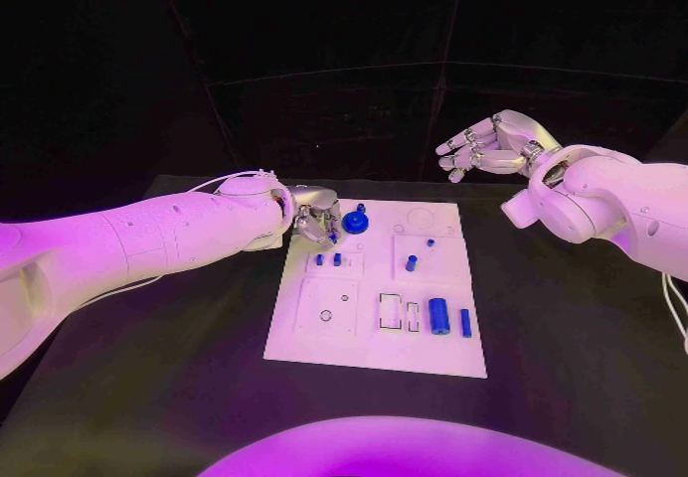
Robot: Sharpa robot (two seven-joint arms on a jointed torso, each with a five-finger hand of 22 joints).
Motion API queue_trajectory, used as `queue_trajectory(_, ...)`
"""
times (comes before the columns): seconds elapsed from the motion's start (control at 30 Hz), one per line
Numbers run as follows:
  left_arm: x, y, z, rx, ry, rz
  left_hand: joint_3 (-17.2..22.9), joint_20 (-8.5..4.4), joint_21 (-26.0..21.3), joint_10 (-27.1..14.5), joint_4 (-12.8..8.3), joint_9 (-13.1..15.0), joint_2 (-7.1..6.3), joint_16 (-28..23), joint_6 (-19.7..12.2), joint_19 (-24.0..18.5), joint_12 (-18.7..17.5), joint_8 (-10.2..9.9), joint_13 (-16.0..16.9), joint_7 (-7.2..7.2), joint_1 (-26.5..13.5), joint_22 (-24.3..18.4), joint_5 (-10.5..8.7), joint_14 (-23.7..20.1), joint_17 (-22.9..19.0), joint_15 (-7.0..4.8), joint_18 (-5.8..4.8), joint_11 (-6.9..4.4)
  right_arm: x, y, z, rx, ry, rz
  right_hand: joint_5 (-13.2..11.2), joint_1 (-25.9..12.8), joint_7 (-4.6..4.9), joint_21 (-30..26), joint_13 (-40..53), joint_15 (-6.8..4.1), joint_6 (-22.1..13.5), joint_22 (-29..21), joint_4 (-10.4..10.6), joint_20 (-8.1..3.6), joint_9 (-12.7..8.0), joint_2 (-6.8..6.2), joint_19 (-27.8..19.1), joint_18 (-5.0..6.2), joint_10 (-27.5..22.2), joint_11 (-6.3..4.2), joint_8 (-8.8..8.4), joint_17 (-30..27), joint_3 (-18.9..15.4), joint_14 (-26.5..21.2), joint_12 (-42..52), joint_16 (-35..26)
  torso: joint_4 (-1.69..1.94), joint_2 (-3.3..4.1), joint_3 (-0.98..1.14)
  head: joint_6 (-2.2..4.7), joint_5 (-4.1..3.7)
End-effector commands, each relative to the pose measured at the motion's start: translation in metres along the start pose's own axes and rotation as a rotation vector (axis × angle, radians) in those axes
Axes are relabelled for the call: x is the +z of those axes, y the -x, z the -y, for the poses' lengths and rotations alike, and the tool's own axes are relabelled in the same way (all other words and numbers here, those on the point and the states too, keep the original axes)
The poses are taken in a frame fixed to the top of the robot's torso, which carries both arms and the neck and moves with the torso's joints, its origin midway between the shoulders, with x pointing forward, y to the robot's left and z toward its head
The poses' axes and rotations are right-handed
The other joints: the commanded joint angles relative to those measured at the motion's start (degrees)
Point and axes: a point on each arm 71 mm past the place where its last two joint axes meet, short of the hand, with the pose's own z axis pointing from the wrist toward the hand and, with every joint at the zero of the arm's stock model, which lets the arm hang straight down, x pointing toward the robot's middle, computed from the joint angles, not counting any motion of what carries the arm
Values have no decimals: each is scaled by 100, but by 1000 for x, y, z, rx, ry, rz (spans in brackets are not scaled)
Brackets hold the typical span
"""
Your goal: Assemble the parts on the task board
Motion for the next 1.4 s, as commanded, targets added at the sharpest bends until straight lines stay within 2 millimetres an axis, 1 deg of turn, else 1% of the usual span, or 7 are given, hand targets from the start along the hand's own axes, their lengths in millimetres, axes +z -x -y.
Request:
queue_trajectory(0.03,0,0,1,6,-2,-5,46,-4,27,37,2,4,-13,29,62,23,-26,-24,11,2,-47,11,-21,100,-1,-41,-63,-2,1,0,-2,-2,11,6,35,43,37,-36,-5,11,-3,-7,10,44,-6,34,-11,58,-43,-3,-18,-6,31,-12,-11,-16,0,0,0,-4,1)
queue_trajectory(0.27,1,0,2,7,-4,3,56,-6,32,60,-5,7,-12,29,82,21,-29,-21,15,-3,-54,19,-22,99,-11,-45,-62,-7,1,1,-2,-2,11,6,35,43,37,-36,-5,11,-3,-7,10,44,-6,34,-11,58,-43,-3,-18,-6,31,-12,-11,-16,3,1,0,3,-7)
queue_trajectory(0.43,2,-1,2,6,13,-15,50,-5,26,40,0,-1,-45,21,60,11,-70,-52,10,8,-113,20,-28,91,-49,-40,-62,5,1,1,-2,-2,10,6,35,43,37,-36,-5,11,-3,-7,10,44,-6,34,-11,58,-43,-3,-18,-6,31,-12,-11,-16,-6,3,1,-1,-4)
queue_trajectory(0.6,3,-2,0,5,38,-35,47,6,11,-15,7,-13,-81,16,13,-5,-140,-104,-2,28,-178,16,-29,82,-89,-21,-62,29,1,0,-2,-1,9,5,35,48,39,-41,-13,13,-4,-8,9,45,-7,36,-8,59,-45,-1,-21,-8,36,-7,-11,-32,1,-2,5,-5,-7)
queue_trajectory(1.0,4,-3,-3,5,63,-49,50,43,-17,-167,6,-29,-144,7,-108,-31,-241,-221,-22,79,-258,10,-28,65,-166,25,-61,89,0,0,-2,-1,8,6,35,49,39,-42,-15,13,-4,-9,9,45,-7,36,-7,59,-46,-1,-21,-8,37,-6,-11,-35,-1,0,0,-5,-18)
queue_trajectory(1.17,4,-2,-2,5,60,-42,55,69,-32,-318,-4,-39,-188,1,-199,-43,-256,-295,-39,108,-284,6,-26,55,-211,56,-60,128,0,1,-2,-1,7,7,33,46,41,-45,-18,15,-7,-10,10,47,-8,31,-8,58,-49,2,-24,-9,34,-6,-12,-41,4,1,-1,-6,-22)
queue_trajectory(1.4,3,0,-2,6,52,-20,45,109,-35,-580,-26,-52,-248,4,-459,-53,-250,-385,-44,121,-309,22,-28,42,-264,94,-58,172,0,1,-2,-2,6,7,33,46,41,-45,-18,15,-7,-10,10,47,-8,31,-8,58,-49,2,-24,-9,34,-6,-12,-41,7,-1,1,-5,-17)
